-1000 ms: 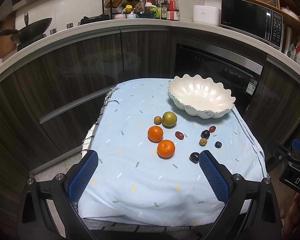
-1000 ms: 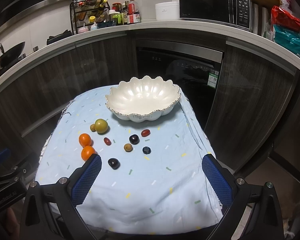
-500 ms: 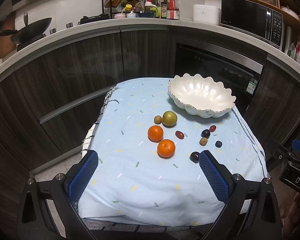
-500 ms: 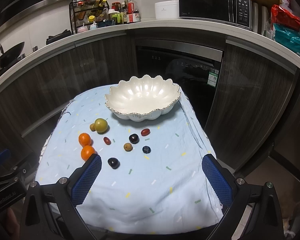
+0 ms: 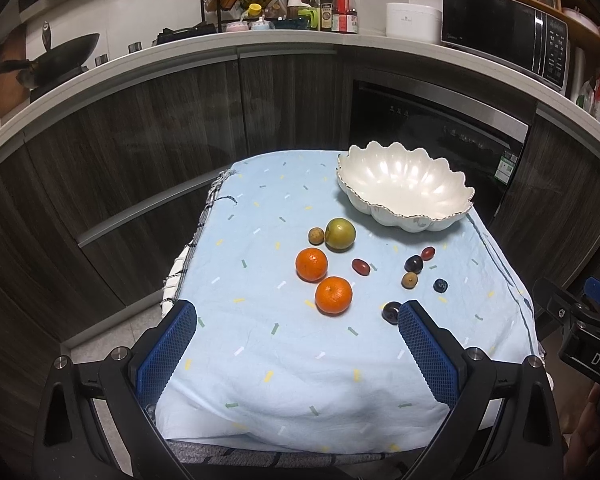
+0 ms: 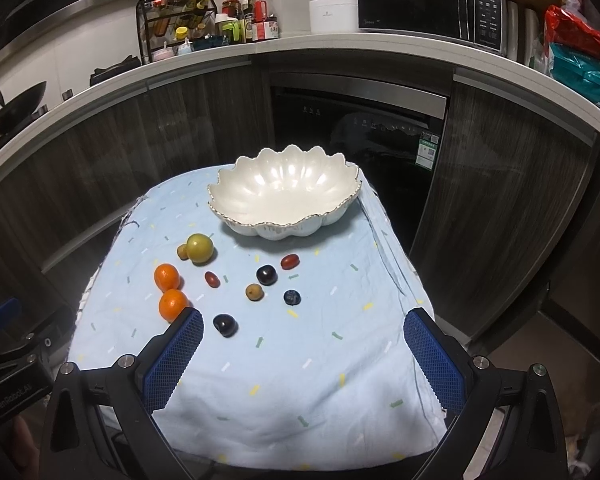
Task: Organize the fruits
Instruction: 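Move left tool toward a mandarin while right tool approaches the small tan fruit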
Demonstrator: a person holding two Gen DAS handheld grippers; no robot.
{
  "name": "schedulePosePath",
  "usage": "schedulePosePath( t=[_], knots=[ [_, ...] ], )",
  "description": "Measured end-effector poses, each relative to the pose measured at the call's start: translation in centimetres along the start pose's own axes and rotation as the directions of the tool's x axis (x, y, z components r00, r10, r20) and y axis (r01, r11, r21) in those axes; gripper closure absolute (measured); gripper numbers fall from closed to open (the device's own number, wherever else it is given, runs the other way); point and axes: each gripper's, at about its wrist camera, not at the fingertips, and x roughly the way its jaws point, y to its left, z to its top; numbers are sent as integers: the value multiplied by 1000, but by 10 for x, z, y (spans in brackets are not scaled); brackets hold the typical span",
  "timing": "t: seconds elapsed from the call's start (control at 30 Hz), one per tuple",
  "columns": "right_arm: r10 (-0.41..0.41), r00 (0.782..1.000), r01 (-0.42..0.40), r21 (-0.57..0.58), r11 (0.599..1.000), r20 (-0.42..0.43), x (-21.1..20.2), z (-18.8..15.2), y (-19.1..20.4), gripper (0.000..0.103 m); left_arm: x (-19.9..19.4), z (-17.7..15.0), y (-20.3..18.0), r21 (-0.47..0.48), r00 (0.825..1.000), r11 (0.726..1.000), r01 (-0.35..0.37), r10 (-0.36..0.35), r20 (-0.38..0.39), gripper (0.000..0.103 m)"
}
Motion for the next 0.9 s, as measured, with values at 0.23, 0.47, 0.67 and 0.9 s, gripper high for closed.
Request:
schedulePosePath(
  t=[0.23,0.47,0.67,0.9],
  knots=[
    [-1,1000,1,-2,1000,-16,7,4,1,1,7,3,-1,12,1000,1000,-9,9,-10,0],
    [1,999,-1,-8,1000,-37,17,10,2,1,15,11,-3,35,1000,999,-8,8,-6,0],
    [6,999,-7,-14,1000,-40,25,16,3,1,23,16,-5,54,1000,998,-16,17,-19,0],
    [8,998,-9,-7,1000,-68,41,23,2,1,37,23,-9,72,999,997,-17,20,-43,0]
  ],
)
